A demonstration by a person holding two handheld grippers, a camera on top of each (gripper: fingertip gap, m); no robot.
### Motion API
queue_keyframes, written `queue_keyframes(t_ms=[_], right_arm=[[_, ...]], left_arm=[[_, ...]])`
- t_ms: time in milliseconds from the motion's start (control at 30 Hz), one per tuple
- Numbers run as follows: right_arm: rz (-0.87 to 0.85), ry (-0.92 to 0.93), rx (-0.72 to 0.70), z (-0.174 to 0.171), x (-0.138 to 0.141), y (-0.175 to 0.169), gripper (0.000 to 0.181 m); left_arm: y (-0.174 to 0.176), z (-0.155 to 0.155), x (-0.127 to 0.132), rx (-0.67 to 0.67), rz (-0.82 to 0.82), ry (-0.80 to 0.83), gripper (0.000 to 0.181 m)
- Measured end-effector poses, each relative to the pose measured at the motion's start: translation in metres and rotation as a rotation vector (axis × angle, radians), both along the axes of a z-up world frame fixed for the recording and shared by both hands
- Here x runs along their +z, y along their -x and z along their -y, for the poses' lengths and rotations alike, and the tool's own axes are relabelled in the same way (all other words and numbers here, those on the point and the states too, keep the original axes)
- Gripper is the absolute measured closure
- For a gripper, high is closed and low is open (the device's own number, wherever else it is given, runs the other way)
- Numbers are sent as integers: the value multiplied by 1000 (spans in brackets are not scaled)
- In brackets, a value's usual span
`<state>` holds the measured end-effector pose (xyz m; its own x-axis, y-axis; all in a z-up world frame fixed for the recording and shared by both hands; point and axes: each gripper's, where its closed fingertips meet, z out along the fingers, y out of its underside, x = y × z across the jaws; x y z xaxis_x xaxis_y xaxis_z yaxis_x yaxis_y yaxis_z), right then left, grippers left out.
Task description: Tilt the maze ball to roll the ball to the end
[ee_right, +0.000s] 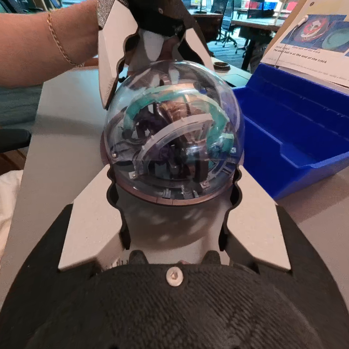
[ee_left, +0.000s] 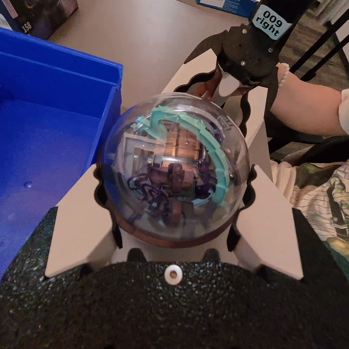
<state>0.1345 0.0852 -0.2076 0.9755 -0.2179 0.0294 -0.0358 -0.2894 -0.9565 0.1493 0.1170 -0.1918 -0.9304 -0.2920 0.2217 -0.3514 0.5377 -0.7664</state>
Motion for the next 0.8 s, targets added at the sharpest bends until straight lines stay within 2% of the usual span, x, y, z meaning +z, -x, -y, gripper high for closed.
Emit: queue_keyframes(t_ms=[200,333,500,567,800], right_arm=[[11,-117,-17,5,13,6,67],[20,-156,6,10,18,23,67],[150,-40,-35,7,9,21,69],[150,-25,-59,7,5,15,68],[154,-30,-65,9,-1,10,68]], left_arm=[[4,-5,-4,123,-120,33,37],[11,-14,-8,191,-112,58,38],[13,-14,-8,250,-101,52,38],[9,-12,-7,271,-105,40,38],[5,-7,-7,210,-10,-69,35]])
